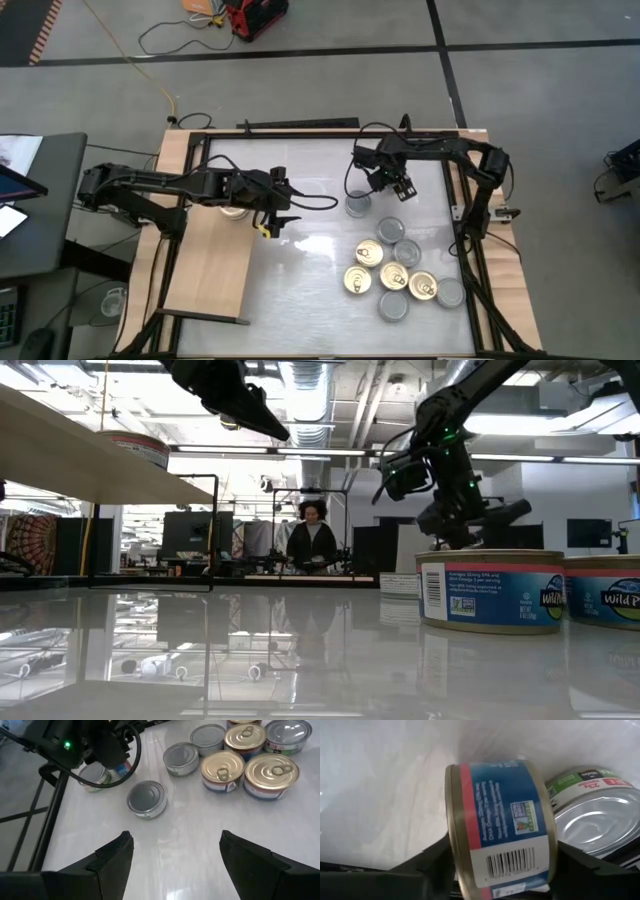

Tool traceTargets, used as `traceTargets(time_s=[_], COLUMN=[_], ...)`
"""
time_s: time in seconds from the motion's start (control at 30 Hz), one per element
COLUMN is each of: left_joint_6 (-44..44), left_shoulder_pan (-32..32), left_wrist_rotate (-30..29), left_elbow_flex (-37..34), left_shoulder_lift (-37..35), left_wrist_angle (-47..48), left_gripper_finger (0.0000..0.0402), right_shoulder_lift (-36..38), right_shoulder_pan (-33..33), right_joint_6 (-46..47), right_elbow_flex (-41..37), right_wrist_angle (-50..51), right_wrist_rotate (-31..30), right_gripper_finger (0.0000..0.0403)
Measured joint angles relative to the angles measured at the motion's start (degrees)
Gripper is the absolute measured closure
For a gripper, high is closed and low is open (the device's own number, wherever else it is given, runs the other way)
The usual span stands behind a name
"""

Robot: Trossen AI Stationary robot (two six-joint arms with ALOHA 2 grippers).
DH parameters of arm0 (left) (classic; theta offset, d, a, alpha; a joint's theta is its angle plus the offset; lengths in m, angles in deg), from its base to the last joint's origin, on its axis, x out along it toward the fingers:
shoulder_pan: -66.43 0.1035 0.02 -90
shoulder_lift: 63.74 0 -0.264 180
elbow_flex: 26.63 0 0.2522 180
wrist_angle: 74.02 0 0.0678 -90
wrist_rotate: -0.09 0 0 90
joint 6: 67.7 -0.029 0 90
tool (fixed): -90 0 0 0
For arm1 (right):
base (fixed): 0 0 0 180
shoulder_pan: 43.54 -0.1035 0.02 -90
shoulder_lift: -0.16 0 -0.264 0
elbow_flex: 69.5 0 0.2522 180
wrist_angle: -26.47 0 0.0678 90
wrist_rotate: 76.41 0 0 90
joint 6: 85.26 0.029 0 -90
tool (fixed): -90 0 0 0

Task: Stack canned seafood by type on shelf
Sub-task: Stack the blue tuna can on top of the blue tuna can on the shelf

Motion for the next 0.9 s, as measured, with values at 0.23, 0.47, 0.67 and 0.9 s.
traceTargets(time_s=[0.23,0.47,0.67,0.9], left_joint_6=[-2.9,-8.9,-14.2,-42.6], left_shoulder_pan=[0.0,0.0,-0.7,-5.6], left_wrist_rotate=[-0.7,-4.4,-6.8,-14.2], left_elbow_flex=[0.0,0.0,0.0,0.0], left_shoulder_lift=[0.0,-0.1,-0.5,2.2], left_wrist_angle=[0.3,-6.5,-11.9,-13.1], left_gripper_finger=[0.0118,0.0118,0.0118,0.0118], right_shoulder_lift=[1.1,7.4,15.9,22.0], right_shoulder_pan=[-0.4,-0.8,-0.6,-0.7], right_joint_6=[3.3,11.8,20.6,37.9], right_elbow_flex=[0.2,4.7,7.3,7.4], right_wrist_angle=[2.1,5.3,-2.7,-19.2], right_wrist_rotate=[0.5,8.8,25.1,47.2], right_gripper_finger=[0.0198,0.0198,0.0181,0.0196])
